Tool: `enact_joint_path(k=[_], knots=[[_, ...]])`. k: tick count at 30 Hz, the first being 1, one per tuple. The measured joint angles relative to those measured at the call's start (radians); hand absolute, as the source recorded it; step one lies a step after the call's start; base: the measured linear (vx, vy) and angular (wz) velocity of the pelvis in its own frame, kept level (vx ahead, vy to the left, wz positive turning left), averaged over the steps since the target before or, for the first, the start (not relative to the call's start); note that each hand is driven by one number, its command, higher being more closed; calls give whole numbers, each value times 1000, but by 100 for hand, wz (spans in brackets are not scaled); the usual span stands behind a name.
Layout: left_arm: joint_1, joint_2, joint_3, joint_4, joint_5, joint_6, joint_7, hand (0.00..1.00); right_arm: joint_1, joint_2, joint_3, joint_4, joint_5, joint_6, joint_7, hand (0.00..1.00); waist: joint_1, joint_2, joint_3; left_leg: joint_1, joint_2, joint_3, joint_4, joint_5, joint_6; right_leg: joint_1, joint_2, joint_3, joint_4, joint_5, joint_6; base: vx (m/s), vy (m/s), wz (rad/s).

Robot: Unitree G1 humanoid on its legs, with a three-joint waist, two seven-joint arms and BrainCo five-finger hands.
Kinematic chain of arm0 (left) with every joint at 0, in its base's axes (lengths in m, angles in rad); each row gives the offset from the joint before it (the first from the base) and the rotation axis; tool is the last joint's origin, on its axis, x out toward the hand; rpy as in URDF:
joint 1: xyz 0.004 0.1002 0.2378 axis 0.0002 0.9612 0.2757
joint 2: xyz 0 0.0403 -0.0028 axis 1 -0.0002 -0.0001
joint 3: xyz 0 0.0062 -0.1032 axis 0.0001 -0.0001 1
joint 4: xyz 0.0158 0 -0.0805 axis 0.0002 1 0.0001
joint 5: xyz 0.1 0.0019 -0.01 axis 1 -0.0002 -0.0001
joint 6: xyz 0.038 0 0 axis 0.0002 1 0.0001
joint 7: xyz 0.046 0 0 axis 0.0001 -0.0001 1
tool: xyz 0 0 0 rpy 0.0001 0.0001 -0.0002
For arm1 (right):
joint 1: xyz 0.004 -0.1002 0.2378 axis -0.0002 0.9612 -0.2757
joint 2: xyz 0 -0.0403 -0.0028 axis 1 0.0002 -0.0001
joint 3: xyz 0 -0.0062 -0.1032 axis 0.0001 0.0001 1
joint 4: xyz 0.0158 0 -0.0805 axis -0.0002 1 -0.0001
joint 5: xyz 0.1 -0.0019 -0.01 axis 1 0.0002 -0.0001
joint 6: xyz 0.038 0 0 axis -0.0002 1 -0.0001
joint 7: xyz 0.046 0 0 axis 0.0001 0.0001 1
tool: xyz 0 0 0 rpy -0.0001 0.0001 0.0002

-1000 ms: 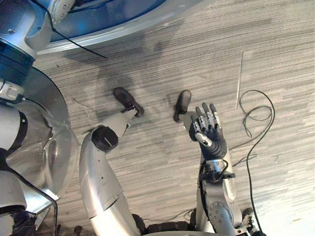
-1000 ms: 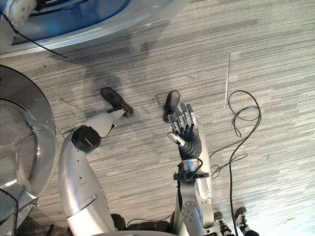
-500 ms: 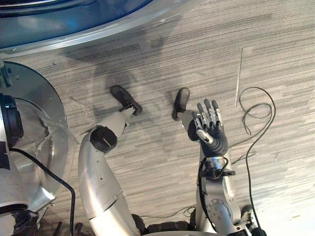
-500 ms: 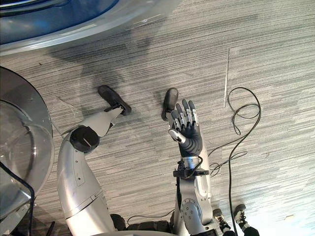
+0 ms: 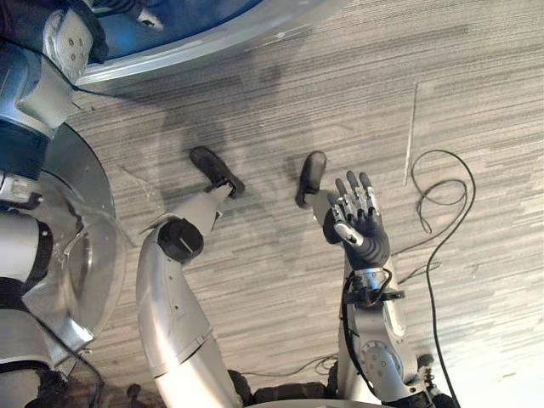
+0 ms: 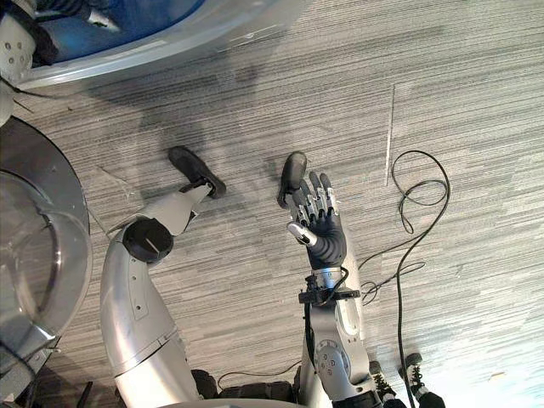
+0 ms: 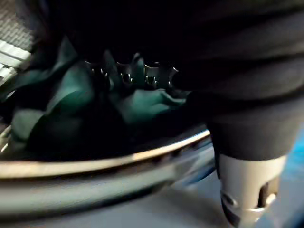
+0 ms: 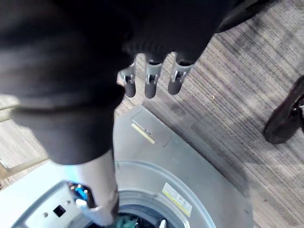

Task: Pick up the laundry basket with both hands and put the clothes into the washing machine.

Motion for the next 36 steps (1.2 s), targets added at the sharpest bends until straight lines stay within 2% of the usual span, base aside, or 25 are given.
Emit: enact_joint_path(k=[1, 4, 6, 8, 11, 19, 21, 23, 25, 26, 28, 30, 34, 36], knots=[[-38, -12, 32, 23, -59, 8, -26, 0, 0, -1, -2, -1, -1, 6, 0, 0, 2, 0, 0, 0, 1, 0, 1, 1, 0, 1, 0, -1, 0, 2, -4, -63, -1, 3], [-176, -32, 65, 57, -79, 27, -9, 0, 0, -1, -2, -1, -4, 8, 1, 0, 2, 0, 0, 0, 2, 1, 4, 3, 4, 1, 0, -2, 1, 9, -13, -64, 6, -2], [-270, -33, 52, 56, -11, 25, 54, 0, 0, -1, -1, 0, -9, 9, 2, 0, 1, -1, 0, 0, 2, 1, 4, 3, 4, 1, 0, -1, 1, 10, -13, -73, 4, -1], [-334, -22, 34, 39, 85, -2, 131, 0, 0, -1, -1, 0, -9, 7, 5, 0, -1, -1, 0, 0, 2, 0, 3, 3, 4, 1, 0, -2, 2, 10, -13, -74, 1, 0], [-332, -2, -26, 36, 99, -38, 156, 0, 0, -1, 0, -1, -8, 3, 18, 0, -2, 0, 0, 0, 2, 0, 0, 5, 8, 1, 0, -4, 1, 10, -13, -75, 0, 1], [-330, 21, -3, 81, 184, -34, 149, 0, 5, -1, 7, -6, -8, 2, 26, 0, 0, 0, 0, 0, 13, 5, -14, 15, 5, -2, 15, -6, -17, 14, -17, -74, -4, -5], [-330, 28, -3, 106, 184, -22, 129, 0, 9, -1, 8, -9, -8, 5, 34, 0, 3, 0, 0, -1, 19, 5, -14, 18, 4, -3, 22, -7, -20, 16, -19, -75, -17, -7], [-330, 36, -20, 119, 238, -23, 81, 0, 17, -1, 8, -15, -8, 11, 43, 0, 6, 0, 0, -1, 22, 4, -14, 20, 4, -3, 26, -7, -20, 17, -22, -70, -17, -3], [-307, 71, -103, 63, 308, -40, 29, 0, 20, -2, 7, -22, -8, 25, 45, 0, 5, 0, 0, -4, 23, 2, -10, 21, 5, -4, 27, -9, -17, 17, -22, -68, -13, 0], [-288, 83, -116, 24, 315, -43, 25, 0, 20, -2, 7, -22, -8, 27, 45, 0, 5, 0, 0, -4, 23, 1, -7, 21, 5, -4, 27, -8, -14, 17, -22, -67, -10, 1], [-226, 111, -178, -107, 314, -60, 25, 0, 22, -6, 7, -24, -8, 27, 45, 0, 4, 0, 0, -3, 22, -1, 2, 21, 6, -4, 24, -6, -2, 13, -22, -66, -8, 5], [-172, 110, -183, -164, 310, -90, 29, 0, 22, -19, 7, -27, -6, 24, 45, 0, 4, 1, 1, -1, 18, -2, 3, 18, 0, -4, 12, -8, 9, 7, -23, -81, -11, 13], [-148, 112, -172, -125, 282, -96, 58, 0, 22, -22, 7, -27, -2, 20, 45, 0, 6, 1, 1, 4, 16, 3, -10, 22, -7, -4, 11, -8, 4, 3, -22, -84, -16, 4], [-147, 113, -120, -47, 281, -95, 84, 0, 22, -21, 8, -27, 2, 16, 45, 0, 8, 1, 1, 9, 17, 8, -21, 27, -14, -4, 14, -8, -6, 9, -24, -96, -22, -3]])
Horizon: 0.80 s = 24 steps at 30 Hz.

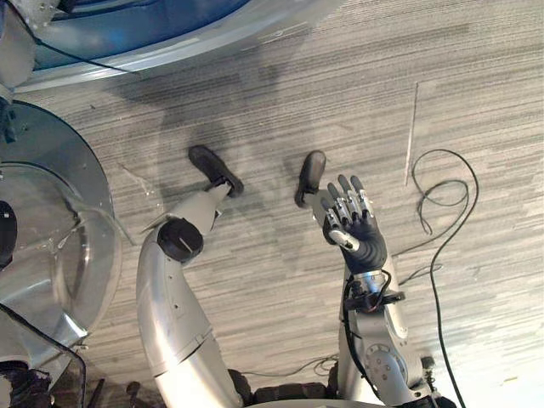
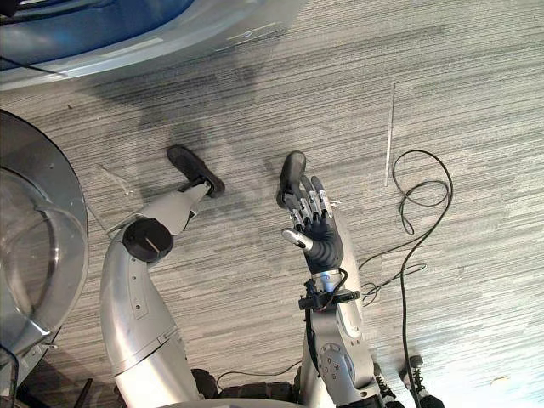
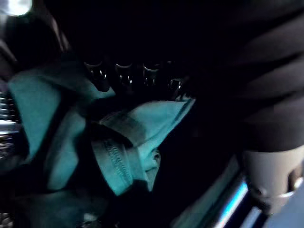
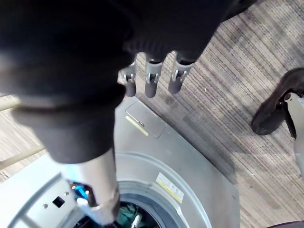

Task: Pick up the laundry basket with both hands and put the clothes into the washing machine.

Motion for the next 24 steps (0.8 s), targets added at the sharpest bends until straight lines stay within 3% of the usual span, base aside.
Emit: enact_joint_path(k=[4, 8, 9, 10, 12, 13, 14, 16, 17, 18, 19, 20, 22, 24], knots=[[16, 10, 34, 64, 41, 10, -12, 0, 4, 0, 1, -1, -1, 0, 0, 0, 8, 0, 0, 0, 6, 0, -3, 3, -1, 1, 11, -1, -12, 3, -1, -73, -19, -6], [34, 27, 12, -2, 102, -13, -41, 0, 5, 0, -1, -1, -5, 0, -2, 0, 12, 1, 0, 0, 12, -1, 8, 9, 11, 6, 14, -1, -10, 8, -9, -51, -10, -5], [108, 26, 134, -70, 117, -14, -38, 0, 4, 1, 0, -2, -13, -3, -2, 0, 14, 3, 0, 1, 13, -1, 8, 9, 11, 6, 14, -1, -8, 8, -9, -79, -16, -1], [180, 3, 295, -95, 57, 1, 16, 0, 4, 4, -1, -2, -12, -15, -5, 0, 12, 3, 0, 4, 13, -1, 7, 9, 11, 6, 14, -1, -6, 8, -9, -86, -20, -1], [198, -46, 462, -71, -53, 44, 79, 0, 3, 6, -1, 3, -9, -28, -8, 0, 11, 3, -1, 7, 13, 1, 1, 7, 5, 6, 14, -1, -6, 6, -10, -80, -23, 4], [165, -84, 553, -42, -252, 95, 118, 0, 2, 6, -1, 5, -1, -33, -8, 0, 11, 3, -1, 8, 12, 2, -6, 9, -2, 7, 14, -3, -9, 3, -7, -96, -30, 7], [129, -114, 602, -7, -380, 122, 144, 0, 0, 5, -1, 11, 0, -34, -8, 0, 13, 3, -1, 10, 12, 2, -9, 12, -6, 9, 14, -5, -11, 3, -7, -98, -31, 6], [69, -161, 665, 61, -714, 130, 166, 0, -9, 4, 0, 23, 1, -26, -7, 0, 13, 3, -1, 17, 12, 0, -19, 17, -13, 17, 16, -8, -21, 10, -13, -105, -30, 0], [55, -166, 663, 70, -796, 129, 165, 0, -11, 3, 0, 25, 1, -25, -7, 0, 12, 3, -1, 17, 10, 0, -28, 20, -18, 18, 17, -12, -29, 14, -15, -88, -20, 4], [23, -181, 655, 89, -962, 123, 161, 0, -20, -2, 3, 30, 1, -17, -10, 0, 11, 3, -1, 17, 2, 0, -47, 30, -31, 21, 16, -17, -47, 21, -14, -84, -17, 5], [6, -194, 643, 95, -1096, 120, 161, 0, -32, -9, 8, 41, -1, -12, -15, 0, 11, 3, -1, 17, 1, 0, -58, 38, -23, 26, 16, -24, -57, 26, -16, -96, -17, 10], [-11, -212, 607, 95, -1297, 104, 163, 0, -50, -31, 23, 53, -7, -4, -38, 0, 10, 3, -1, 17, -4, -1, -65, 44, -15, 28, 14, -27, -62, 32, -23, -91, -17, 9], [-28, -227, 565, 92, -1519, 74, 172, 0, -75, -60, 38, 59, -19, 10, -70, 0, 9, 3, -1, 17, -18, -1, -75, 56, 4, 28, 5, -29, -60, 32, -24, -74, -14, 17], [-34, -228, 533, 81, -1769, 9, 231, 0, -118, -69, 46, 82, -53, 16, -116, 0, -12, 3, -1, 23, -39, 1, -94, 67, 17, 27, -12, -30, -59, 32, -24, -81, -16, 25]])
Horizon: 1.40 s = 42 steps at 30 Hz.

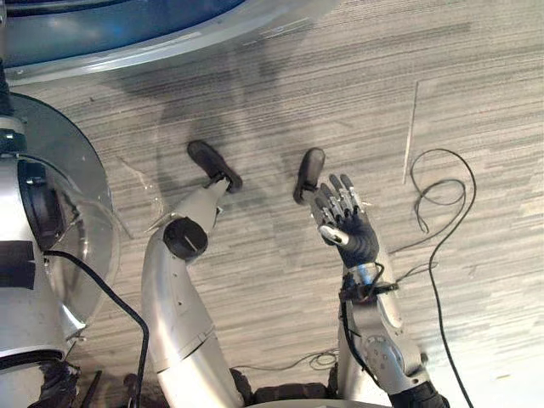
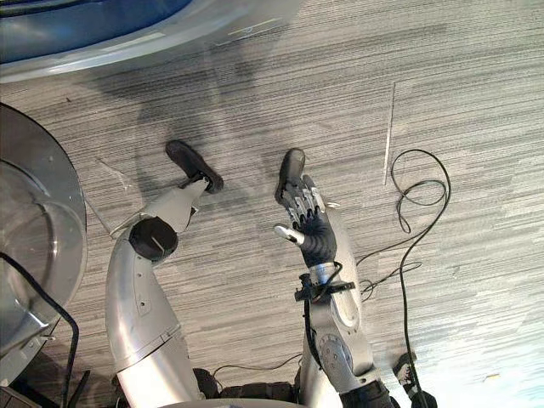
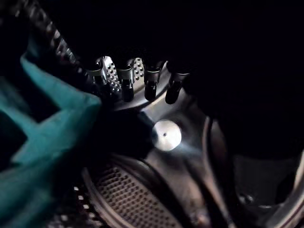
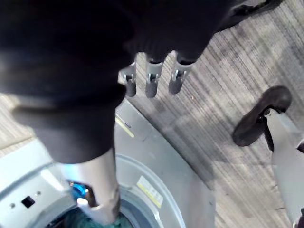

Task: Pick up the laundry basket with both hands and put the clothes into the washing machine.

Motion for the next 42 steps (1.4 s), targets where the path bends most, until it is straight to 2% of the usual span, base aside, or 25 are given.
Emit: enact_joint_path(k=[3, 6, 8, 9, 15, 18, 20, 22, 24, 26, 27, 28, 29, 31, 32, 34, 35, 36, 38, 40, 42], knots=[[0, 0, -38, 0, -128, -40, 49, 0, -42, -22, 7, 27, -21, -1, -36, 0, -10, 0, 0, 12, -30, 3, -30, 12, -13, 0, -17, 5, -2, -1, 1, -98, -21, 24], [0, 3, -70, 1, -189, -56, 88, 0, -83, -58, 23, 50, -32, -1, -53, 0, -12, 0, 0, 17, -48, 6, -58, 25, -34, -3, -27, 5, -8, -2, 2, -102, -23, 15], [0, 4, -93, 3, -196, -66, 101, 0, -108, -68, 30, 68, -37, -1, -62, 0, -13, -1, 0, 18, -54, 7, -74, 34, -39, -4, -27, 3, -19, 1, 3, -111, -21, 8], [0, 5, -114, 6, -196, -67, 109, 0, -123, -72, 33, 77, -37, -1, -62, 0, -18, -1, 0, 20, -65, 7, -80, 42, -29, -4, -28, 3, -22, 2, 3, -92, -13, 10], [4, 3, -208, 4, -197, -67, 127, 0, -171, -75, 39, 112, -38, -1, -63, 0, -33, -1, 0, 29, -72, 14, -89, 51, -22, -5, -29, 10, -26, 9, -1, -89, -10, 0], [65, 3, -219, -22, -184, -83, 129, 0, -178, -76, 40, 124, -37, -1, -65, 0, -32, -1, 0, 38, -74, 15, -89, 51, -22, 1, -27, 13, -24, 9, -2, -83, -15, -1], [155, 0, -217, -48, -136, -83, 129, 0, -197, -73, 36, 157, -37, -1, -65, 0, -34, -1, 0, 52, -72, 10, -85, 51, -22, 19, -27, 10, -24, 9, -2, -95, -17, -1], [300, -50, -159, -81, -17, -65, 127, 0, -209, -60, 25, 204, -36, -1, -64, 0, -26, 0, 0, 78, -66, 9, -79, 50, -23, 49, -23, 9, -29, 9, -2, -68, -12, -7], [456, -121, -58, -128, 149, -46, 126, 0, -209, -31, 6, 239, -36, 0, -67, 0, -25, 0, 0, 96, -61, -2, -74, 47, -28, 80, -18, 1, -35, 7, 0, -81, -7, -4], [660, -255, 52, -195, 341, -29, 122, 0, -208, 1, -34, 266, -36, 5, -84, 0, -14, 2, 1, 130, -48, -2, -74, 42, -33, 121, -13, -3, -43, 2, 9, -102, -13, -3], [708, -298, 68, -203, 413, -21, 115, 0, -204, 8, -49, 272, -42, 6, -87, 0, -3, 2, 1, 143, -45, -1, -74, 37, -32, 134, -9, -2, -47, 2, 8, -120, -14, -11], [797, -375, 100, -247, 530, -19, 99, 0, -193, 16, -80, 283, -59, 11, -92, 0, 10, 3, 1, 169, -44, -1, -82, 31, -37, 162, -6, -1, -53, -1, 4, -84, -6, -7], [840, -419, 120, -260, 582, -14, 90, 0, -186, 16, -94, 286, -70, 14, -94, 0, 14, 5, 1, 187, -46, 0, -89, 31, -37, 179, -6, -1, -58, -1, 4, -108, -4, -2], [1015, -594, 177, -281, 759, 22, 59, 0, -142, 21, -146, 286, -126, 21, -104, 0, 29, 7, 0, 276, -59, 12, -133, 33, -42, 267, -5, -4, -102, 6, 13, -102, -2, 3], [1061, -630, 182, -282, 787, 29, 56, 0, -132, 22, -158, 286, -143, 22, -105, 0, 30, 8, 0, 300, -66, 17, -153, 36, -47, 291, -5, -6, -119, 8, 14, -90, -1, 6], [1245, -764, 194, -279, 894, 56, 35, 0, -98, 33, -188, 303, -200, 23, -107, 0, 33, 9, -1, 406, -90, 31, -229, 51, -70, 397, -5, -18, -187, 17, 21, -88, -3, 10], [1291, -795, 193, -276, 918, 59, 34, 0, -90, 32, -190, 314, -214, 24, -107, 0, 36, 11, -2, 436, -98, 31, -245, 55, -76, 427, -6, -21, -200, 18, 23, -89, -16, 19], [1354, -848, 191, -258, 999, 64, 37, 0, -72, 33, -199, 348, -264, 29, -109, 0, 48, 20, -7, 492, -113, 32, -279, 58, -81, 486, -9, -27, -224, 20, 25, -79, -32, 27], [1421, -881, 169, -238, 1087, 68, 38, 0, -65, 33, -201, 427, -316, 47, -113, 0, 65, 30, -14, 597, -148, 38, -362, 59, -99, 589, -10, -33, -286, 22, 25, -50, -45, 30], [1486, -902, 168, -169, 1126, 67, 38, 0, -21, 33, -190, 515, -357, 60, -114, 0, 84, 58, -75, 697, -174, 15, -403, 76, -110, 706, -14, -58, -330, 29, 34, 31, -61, 27], [1541, -919, 169, -150, 1134, 62, 40, 0, 12, 37, -176, 569, -389, 64, -124, 0, 84, 68, -130, 769, -205, 4, -447, 76, -110, 787, -33, -82, -355, 29, 43, 90, -55, 37]])
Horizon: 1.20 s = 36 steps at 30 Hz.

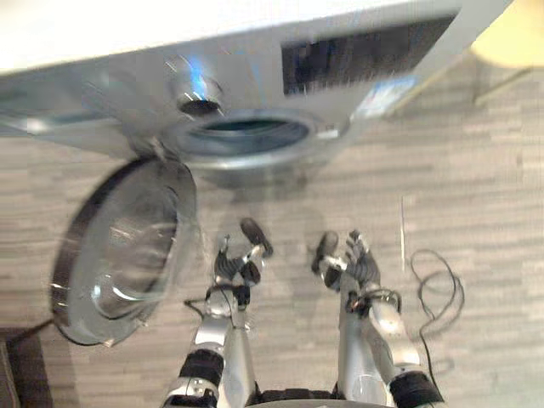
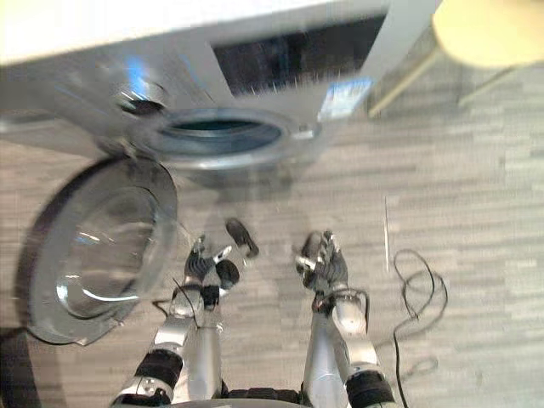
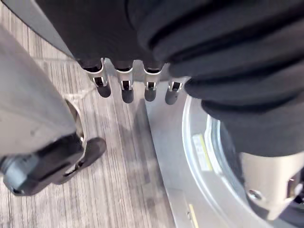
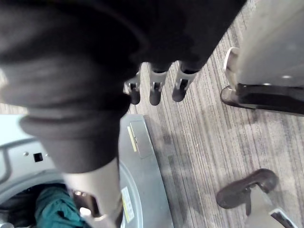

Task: Pick up the laundry basket with both hands and put the clothes into the washing machine.

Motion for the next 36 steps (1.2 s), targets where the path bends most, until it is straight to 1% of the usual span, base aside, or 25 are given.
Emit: enact_joint_path(k=[2, 3, 4, 5, 6, 7, 8, 9, 10, 11, 13, 14, 16, 17, 19, 20, 22, 23, 24, 26, 27, 28, 29, 33, 36], knots=[[36, -3, -11, 10, 17, -10, 0, 0, 23, 5, 1, 55, -24, 1, -5, 0, 0, 10, -22, 111, -35, -9, -67, 3, -5, 127, -12, -39, -37, -10, 14, 136, -76, 62], [49, -1, -20, 12, 19, -12, 0, 0, 32, 4, 1, 80, -32, 1, -6, 0, 0, 19, -39, 155, -42, -2, -102, 0, -9, 183, -15, -71, -67, -8, 13, 176, -99, 82], [59, 1, -29, 12, 19, -13, 1, 0, 38, 14, 0, 108, -33, 2, -6, 0, -1, 16, -63, 186, -48, 18, -108, -13, -16, 235, -31, -101, -116, 11, 0, 163, -27, 87], [63, 4, -42, 18, 20, -20, 2, 0, 53, 17, -6, 137, -33, 1, -7, 0, 1, 3, -98, 190, -26, 28, 34, -40, 23, 281, -58, -141, -136, 21, 2, 160, 43, 88], [75, 0, -49, 19, 23, -22, 1, 0, 70, 18, -12, 151, -33, 2, -6, 0, 0, 1, -123, 212, 7, 25, 160, -58, 32, 318, -71, -168, -140, 22, 5, 148, 71, 69], [89, 0, -49, 21, 27, -26, 0, 0, 82, 18, -19, 158, -33, 3, -6, 0, -1, 2, -140, 240, 34, 21, 220, -67, 29, 341, -74, -183, -143, 22, 6, 137, 85, 48], [119, -1, -45, 26, 28, -34, -1, 0, 107, 22, -45, 164, -31, 3, -5, 0, -3, 7, -179, 304, 69, -7, 254, -112, -30, 380, -74, -202, -156, 20, 20, 101, 118, 44], [127, 0, -44, 44, 28, -43, -3, 0, 116, 27, -88, 176, -30, 3, -5, 0, -6, 7, -192, 345, 39, -25, 202, -123, -57, 424, -76, -214, -182, 25, 46, 80, 122, 45], [132, -1, -45, 56, 28, -44, -3, 0, 116, 28, -111, 192, -30, 5, -5, 0, -9, -2, -202, 366, 15, -39, 165, -120, -61, 443, -72, -219, -208, 35, 63, 0, 89, 50], [155, 8, -45, 85, 28, -48, -3, 0, 114, 26, -137, 236, -30, 10, -2, 0, -14, -4, -242, 392, -34, -89, 76, -116, -68, 472, -53, -227, -293, 66, 84, -25, 53, 35], [204, 30, -47, 116, 28, -49, -16, 0, 91, 21, -170, 312, -29, 17, 0, 0, -17, -2, -279, 477, -101, -166, -121, -103, -88, 529, -18, -235, -436, 145, 83, 24, 109, 7], [214, 38, -47, 128, 28, -48, -21, 0, 82, 21, -178, 331, -29, 18, 0, 0, -17, -1, -279, 504, -113, -172, -170, -103, -87, 543, -9, -232, -461, 164, 82, 29, 128, -19], [235, 71, -52, 172, 28, -41, -43, 0, 62, 17, -208, 385, -29, 22, 1, 0, -25, -10, -284, 553, -156, -166, -278, -49, -67, 549, -12, -212, -499, 201, 87, -40, 69, -18], [235, 77, -57, 180, 28, -40, -49, 0, 57, 13, -213, 399, -28, 22, 1, 0, -27, -10, -284, 554, -160, -166, -280, -48, -65, 546, -13, -207, -494, 201, 87, -89, 44, -10], [228, 101, -82, 218, 28, -38, -63, 0, 52, 11, -236, 434, -20, 25, 1, 0, -30, -11, -284, 553, -158, -188, -254, -51, -60, 527, -5, -109, -440, 176, 65, -91, 8, 11], [214, 111, -87, 231, 27, -39, -72, 0, 54, 11, -245, 454, -18, 26, 2, 0, -36, -15, -281, 551, -159, -205, -231, -61, -49, 521, -4, -32, -398, 161, 79, -77, -17, 30], [205, 107, -84, 238, 26, -40, -79, 0, 53, 2, -238, 493, -19, 31, 7, 0, -27, -21, -281, 553, -151, -222, -222, -73, -52, 515, 1, -3, -370, 173, 97, -137, -46, 9], [213, 106, -80, 243, 25, -41, -91, 0, 38, -4, -231, 518, -24, 35, 18, 0, -23, -3, -298, 545, -125, -217, -241, -71, -42, 540, 22, 8, -428, 188, 118, -168, -95, -6], [225, 98, -59, 244, 25, -42, -92, 0, 21, -10, -226, 544, -36, 43, 27, 0, -29, -2, -302, 543, -111, -209, -248, -46, -32, 528, 9, -2, -264, 103, 60, -135, -83, 1], [252, 100, -45, 243, 24, -41, -92, 0, 18, -8, -223, 572, -41, 45, 42, 0, -23, -14, -318, 552, -117, -219, -279, -17, -45, 565, 1, -1, -180, 34, 88, -41, -82, 8], [262, 113, -36, 245, 18, -40, -92, 0, 15, -5, -221, 577, -41, 46, 44, 0, -7, -35, -334, 541, -125, -221, -295, 1, -61, 592, 18, 10, -274, 21, 98, -58, -160, -4], [270, 112, -36, 245, 12, -39, -92, 0, 13, -9, -221, 577, -41, 46, 44, 0, 2, -34, -346, 531, -124, -223, -303, 9, -70, 602, 32, 8, -334, 21, 97, -75, -196, -21], [272, 101, -36, 252, 2, -38, -92, 0, 10, -22, -214, 587, -41, 46, 44, 0, 28, -14, -366, 500, -119, -234, -310, 31, -81, 636, 74, 3, -475, 56, 94, -66, -140, -17], [290, 77, -16, 251, -43, -40, -98, 0, -15, -58, -166, 615, -42, 57, 42, 0, 42, 10, -384, 498, -93, -251, -357, 88, -89, 708, 145, 2, -699, 180, 81, -66, -63, -11], [273, 69, 2, 224, -84, -41, -112, 0, -29, -63, -156, 617, -65, 59, 42, 0, 59, 17, -378, 493, -87, -260, -409, 142, -98, 706, 165, -10, -734, 207, 65, -77, -48, 10]])
